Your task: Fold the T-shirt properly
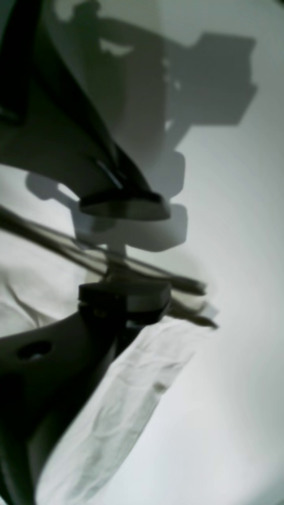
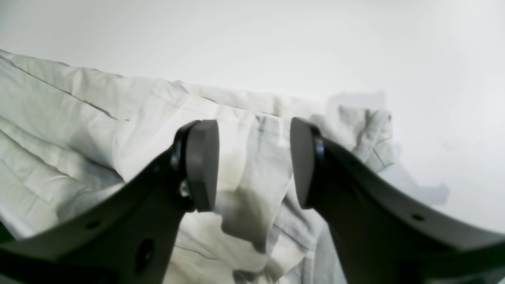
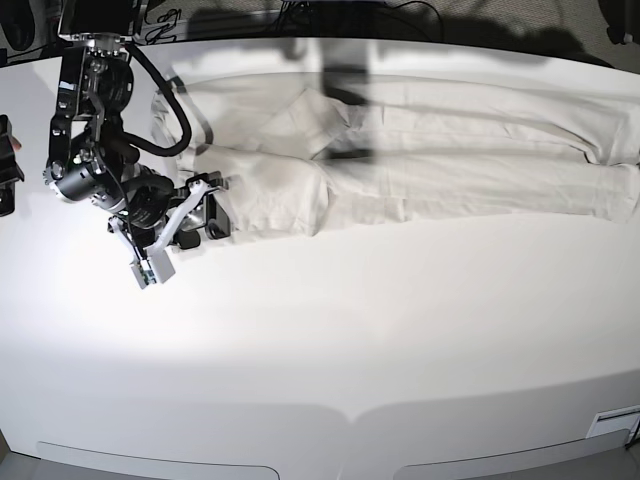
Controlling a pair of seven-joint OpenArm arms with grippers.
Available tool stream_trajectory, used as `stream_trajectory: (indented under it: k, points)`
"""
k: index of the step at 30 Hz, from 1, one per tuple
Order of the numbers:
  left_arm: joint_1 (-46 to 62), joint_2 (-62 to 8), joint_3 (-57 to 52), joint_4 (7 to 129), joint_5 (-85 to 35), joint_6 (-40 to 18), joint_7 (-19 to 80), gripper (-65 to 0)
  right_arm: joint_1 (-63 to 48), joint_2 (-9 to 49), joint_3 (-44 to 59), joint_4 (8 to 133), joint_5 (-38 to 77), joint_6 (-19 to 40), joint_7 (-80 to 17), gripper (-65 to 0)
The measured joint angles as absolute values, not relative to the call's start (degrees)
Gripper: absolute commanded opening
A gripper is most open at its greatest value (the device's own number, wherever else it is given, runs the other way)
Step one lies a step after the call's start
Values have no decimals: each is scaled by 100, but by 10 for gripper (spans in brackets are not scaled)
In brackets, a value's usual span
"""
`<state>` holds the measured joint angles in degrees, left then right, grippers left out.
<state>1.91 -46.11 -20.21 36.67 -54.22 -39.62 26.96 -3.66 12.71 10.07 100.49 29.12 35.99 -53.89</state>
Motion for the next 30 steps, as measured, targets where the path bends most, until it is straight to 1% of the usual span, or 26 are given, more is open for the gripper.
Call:
stream_trajectory:
  k: [5, 11, 14, 16, 18, 22, 25, 26, 27, 28, 30]
  points:
    - [222, -4222, -2021, 3664, -5380, -3988, 2753, -399, -366, 1269, 1007, 10049, 2908, 3599, -5391, -355]
    - [209, -4278, -2023, 3667, -5345, -3983, 2884, -399, -366, 1269, 1007, 10049, 2912, 3599, -5389, -355]
    - [207, -4296, -2032, 3667, -5391, -3988, 3129, -400, -366, 1271, 1007, 10049, 2910, 3599, -5389, -355]
    - [204, -4305, -2040, 3684, -5411, -4032, 3365, -411, -364, 1271, 1007, 10049, 2910, 3599, -5389, -355]
    - [207, -4305, -2049, 3688, -5452, -4032, 3496, -443, -366, 1269, 1007, 10049, 2912, 3599, -5389, -355]
    - [301, -4300, -2053, 3693, -5496, -4034, 3494, -537, -366, 1271, 1007, 10049, 2910, 3599, -5387, -355]
    - [366, -4278, -2056, 3693, -5522, -4053, 3470, -573, -366, 1271, 1007, 10049, 2910, 3599, -5387, -355]
    - [368, -4268, -2060, 3693, -5527, -4053, 3470, -598, -364, 1269, 1007, 10049, 2912, 3599, -5387, -355]
    - [368, -4250, -2060, 3693, -5535, -4053, 3470, -638, -362, 1271, 1007, 10049, 2910, 3599, -5387, -355]
    - [368, -4233, -2060, 3699, -5540, -4053, 3465, -650, -362, 1269, 1007, 10049, 2910, 3599, -5387, -355]
    - [368, -4219, -2064, 3701, -5542, -4053, 3461, -650, -360, 1271, 1007, 10049, 2912, 3599, -5387, -355]
